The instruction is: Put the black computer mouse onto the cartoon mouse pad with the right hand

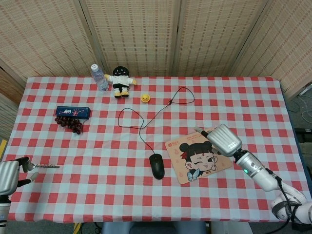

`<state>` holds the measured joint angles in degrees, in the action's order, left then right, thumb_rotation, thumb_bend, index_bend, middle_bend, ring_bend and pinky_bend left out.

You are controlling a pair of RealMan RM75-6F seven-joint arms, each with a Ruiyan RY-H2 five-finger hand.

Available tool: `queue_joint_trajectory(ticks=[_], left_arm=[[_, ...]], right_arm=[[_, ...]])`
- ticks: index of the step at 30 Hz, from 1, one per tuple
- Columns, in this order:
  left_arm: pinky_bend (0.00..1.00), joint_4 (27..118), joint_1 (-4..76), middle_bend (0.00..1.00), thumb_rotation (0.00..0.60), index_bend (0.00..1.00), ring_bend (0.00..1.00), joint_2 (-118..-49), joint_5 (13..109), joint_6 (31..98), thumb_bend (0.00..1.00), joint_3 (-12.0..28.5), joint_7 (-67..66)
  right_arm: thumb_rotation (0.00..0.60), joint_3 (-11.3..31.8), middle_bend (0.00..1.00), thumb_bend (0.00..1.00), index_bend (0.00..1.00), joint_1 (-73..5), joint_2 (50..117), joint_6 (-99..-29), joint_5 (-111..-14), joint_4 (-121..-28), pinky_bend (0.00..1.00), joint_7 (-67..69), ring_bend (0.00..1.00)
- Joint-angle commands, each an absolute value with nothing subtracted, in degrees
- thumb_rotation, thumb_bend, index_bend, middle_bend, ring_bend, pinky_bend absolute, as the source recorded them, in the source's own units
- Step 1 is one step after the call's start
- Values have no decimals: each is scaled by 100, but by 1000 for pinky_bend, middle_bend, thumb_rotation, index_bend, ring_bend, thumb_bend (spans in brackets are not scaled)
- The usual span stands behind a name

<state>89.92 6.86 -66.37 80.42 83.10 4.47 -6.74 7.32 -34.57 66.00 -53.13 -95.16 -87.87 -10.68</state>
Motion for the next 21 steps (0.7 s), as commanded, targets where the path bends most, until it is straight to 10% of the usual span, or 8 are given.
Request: queue_joint_trajectory(ticks=[1, 21], left_arm=[[925, 8945, 701, 677, 600, 825, 867, -6648, 7945, 8260, 171, 483, -713], [925, 8550, 744, 677, 600, 831, 868, -6724, 7535, 7936, 171, 547, -651]], right_arm=[[600, 600, 1000, 0, 185, -3829, 6753, -5079, -9884, -8530, 1000, -757, 971], [600, -311, 1000, 0, 230, -5136, 7918, -5605, -11264, -6481, 1000, 1640, 974]])
